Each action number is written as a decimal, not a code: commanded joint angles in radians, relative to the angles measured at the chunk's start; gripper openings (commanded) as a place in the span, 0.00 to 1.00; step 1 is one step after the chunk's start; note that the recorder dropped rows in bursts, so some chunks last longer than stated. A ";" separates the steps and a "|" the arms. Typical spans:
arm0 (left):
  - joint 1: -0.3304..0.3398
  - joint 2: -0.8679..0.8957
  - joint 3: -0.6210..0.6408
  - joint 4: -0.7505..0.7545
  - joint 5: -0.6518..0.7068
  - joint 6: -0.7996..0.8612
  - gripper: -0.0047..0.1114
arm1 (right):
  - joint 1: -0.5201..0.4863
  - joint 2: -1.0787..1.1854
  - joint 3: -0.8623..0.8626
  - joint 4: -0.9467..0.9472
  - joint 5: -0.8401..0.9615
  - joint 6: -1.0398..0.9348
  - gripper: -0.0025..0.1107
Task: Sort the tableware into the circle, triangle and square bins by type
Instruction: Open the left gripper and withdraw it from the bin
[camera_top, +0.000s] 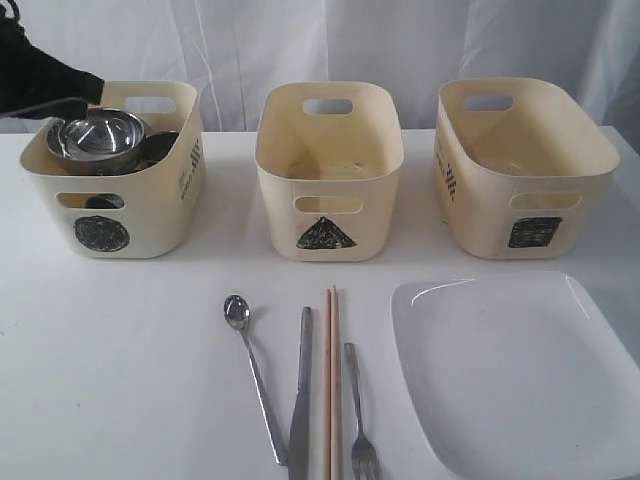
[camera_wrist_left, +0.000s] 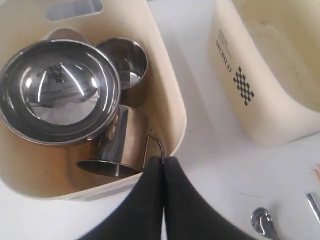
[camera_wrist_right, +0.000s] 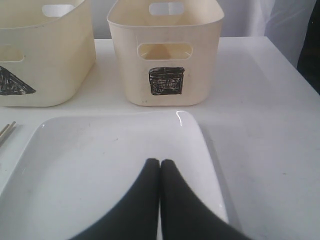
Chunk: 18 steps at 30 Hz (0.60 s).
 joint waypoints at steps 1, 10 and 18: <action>-0.002 -0.092 0.006 0.045 0.077 -0.030 0.04 | 0.005 -0.003 0.000 0.000 -0.014 -0.009 0.02; -0.002 -0.414 0.238 0.172 0.285 -0.031 0.04 | 0.005 -0.003 0.000 0.000 -0.014 -0.009 0.02; -0.002 -0.866 0.761 0.172 0.156 -0.129 0.04 | 0.005 -0.003 0.000 0.000 -0.014 -0.009 0.02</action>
